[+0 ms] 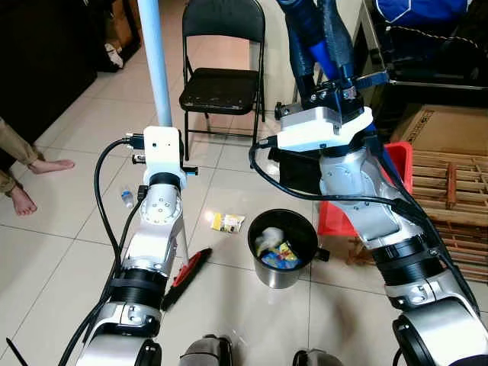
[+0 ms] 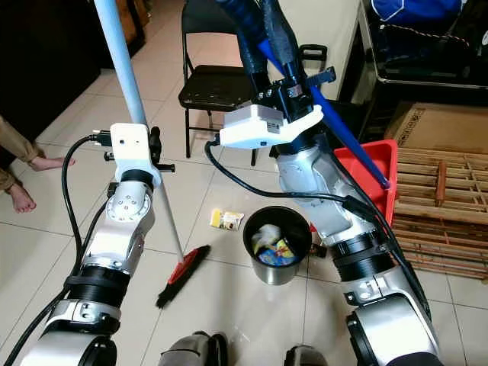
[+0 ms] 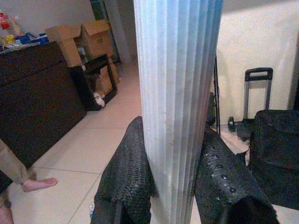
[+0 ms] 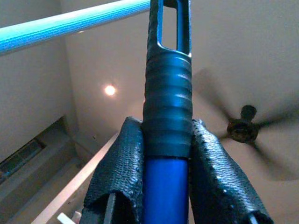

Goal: Sweep floor

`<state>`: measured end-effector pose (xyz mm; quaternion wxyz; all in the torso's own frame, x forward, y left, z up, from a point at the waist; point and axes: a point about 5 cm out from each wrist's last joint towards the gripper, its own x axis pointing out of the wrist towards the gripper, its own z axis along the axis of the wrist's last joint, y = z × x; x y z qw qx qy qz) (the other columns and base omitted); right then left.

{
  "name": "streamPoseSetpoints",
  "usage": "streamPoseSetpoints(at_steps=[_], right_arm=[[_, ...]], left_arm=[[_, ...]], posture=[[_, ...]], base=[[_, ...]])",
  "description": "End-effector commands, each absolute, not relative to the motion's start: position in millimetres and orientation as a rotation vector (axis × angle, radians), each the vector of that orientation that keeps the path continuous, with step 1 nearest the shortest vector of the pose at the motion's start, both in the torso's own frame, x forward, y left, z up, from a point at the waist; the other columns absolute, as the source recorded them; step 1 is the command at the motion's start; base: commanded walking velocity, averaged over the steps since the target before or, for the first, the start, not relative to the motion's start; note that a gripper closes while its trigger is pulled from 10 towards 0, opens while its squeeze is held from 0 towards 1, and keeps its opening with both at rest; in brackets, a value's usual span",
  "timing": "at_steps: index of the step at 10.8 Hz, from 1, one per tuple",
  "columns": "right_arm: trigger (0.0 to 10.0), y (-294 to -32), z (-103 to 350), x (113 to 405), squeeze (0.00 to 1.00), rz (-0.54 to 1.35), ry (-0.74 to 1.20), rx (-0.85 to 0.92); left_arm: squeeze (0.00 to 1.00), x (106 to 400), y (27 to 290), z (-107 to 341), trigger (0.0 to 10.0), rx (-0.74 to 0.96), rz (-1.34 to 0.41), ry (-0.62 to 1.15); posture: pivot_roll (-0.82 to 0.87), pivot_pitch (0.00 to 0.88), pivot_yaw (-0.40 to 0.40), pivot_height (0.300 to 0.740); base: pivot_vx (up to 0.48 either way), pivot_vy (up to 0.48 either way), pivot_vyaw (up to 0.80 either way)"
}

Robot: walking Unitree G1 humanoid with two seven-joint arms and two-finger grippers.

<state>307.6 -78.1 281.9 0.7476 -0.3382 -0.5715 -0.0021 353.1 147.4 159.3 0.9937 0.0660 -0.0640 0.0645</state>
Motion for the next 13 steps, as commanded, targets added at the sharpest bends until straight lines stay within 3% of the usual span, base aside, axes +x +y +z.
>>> streamPoseSetpoints(at_steps=[1,3,6,9,13], right_arm=[[10.0,-71.6,287.1,303.6,0.0,0.025,-1.279,-0.721],[10.0,-78.4,274.4,322.1,0.0,0.044,-1.062,-0.584],[10.0,-78.7,260.7,331.0,0.0,0.104,-0.924,-0.497],[10.0,-71.2,231.8,343.8,0.0,0.274,-0.631,-0.232],[10.0,-78.6,226.5,348.8,0.0,0.257,-0.526,-0.003]], left_arm=[[0.0,353.5,148.4,173.9,10.0,0.139,0.137,-0.2],[0.0,354.0,147.9,173.8,10.0,0.138,0.135,-0.199],[0.0,354.2,147.8,173.7,10.0,0.138,0.135,-0.199],[0.0,354.5,146.6,173.1,10.0,0.136,0.134,-0.198],[0.0,354.6,145.0,171.9,10.0,0.13,0.133,-0.195]], posture=[[0.03,0.079,0.085,0.74],[0.03,0.078,0.084,0.74],[0.02,0.078,0.083,0.74],[0.02,0.073,0.078,0.74],[0.02,0.072,0.07,0.74]], base=[[0.0,0.0,0.0],[0.0,0.0,0.0],[0.0,0.0,0.0],[0.0,0.0,0.0],[0.0,0.0,0.0]])
